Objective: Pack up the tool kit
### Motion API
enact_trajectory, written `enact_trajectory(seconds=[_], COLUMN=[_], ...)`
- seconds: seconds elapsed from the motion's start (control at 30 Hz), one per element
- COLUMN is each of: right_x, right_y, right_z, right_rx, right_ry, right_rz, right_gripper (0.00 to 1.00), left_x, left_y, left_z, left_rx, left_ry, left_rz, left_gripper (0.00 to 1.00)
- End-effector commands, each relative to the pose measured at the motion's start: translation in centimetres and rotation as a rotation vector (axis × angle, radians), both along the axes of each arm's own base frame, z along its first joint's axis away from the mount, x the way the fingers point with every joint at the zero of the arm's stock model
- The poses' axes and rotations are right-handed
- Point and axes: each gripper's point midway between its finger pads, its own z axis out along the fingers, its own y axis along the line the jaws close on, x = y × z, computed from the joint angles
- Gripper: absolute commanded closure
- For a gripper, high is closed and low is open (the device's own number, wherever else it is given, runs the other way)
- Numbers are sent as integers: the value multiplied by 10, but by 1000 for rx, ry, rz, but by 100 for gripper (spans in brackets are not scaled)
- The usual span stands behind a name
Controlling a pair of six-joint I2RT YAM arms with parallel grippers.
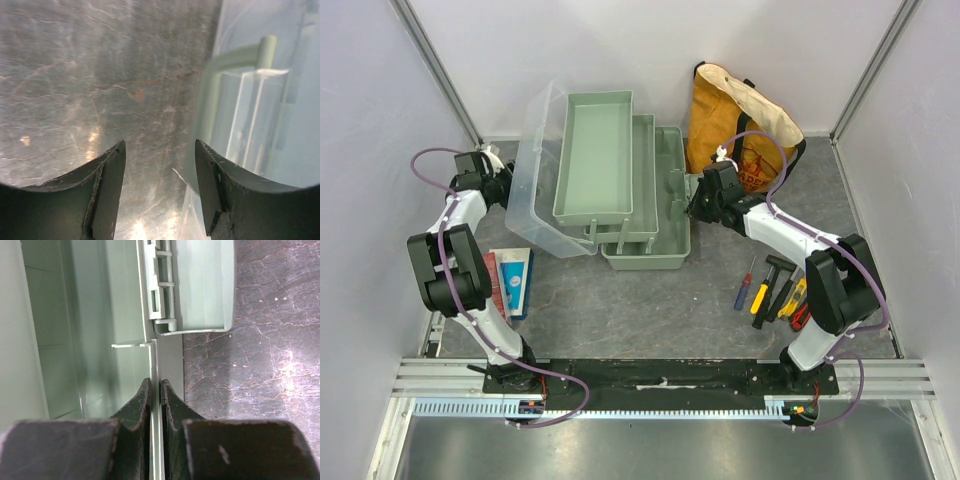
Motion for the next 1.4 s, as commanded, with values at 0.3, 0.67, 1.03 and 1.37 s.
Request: enact_trajectory(seconds=[0.3, 0.67, 1.03, 1.37], right_x=[-10, -9, -9, -10], right_y=[0, 2, 2, 2], right_z=[-16, -22, -23, -27], right_rx=[2, -5, -5, -6], right_ry=[57, 68, 73, 82], right_rz=[9, 20, 18, 15], right_gripper=[94, 92, 89, 87], left_x=[4, -5, -14, -21], left_y=[41, 61, 101, 113], left_z=[-30, -63, -63, -71], left_rx=[233, 294, 369, 404], left_ry=[84, 184, 248, 254], left_rz=[88, 170, 317, 302], left_gripper=[34, 34, 34, 40])
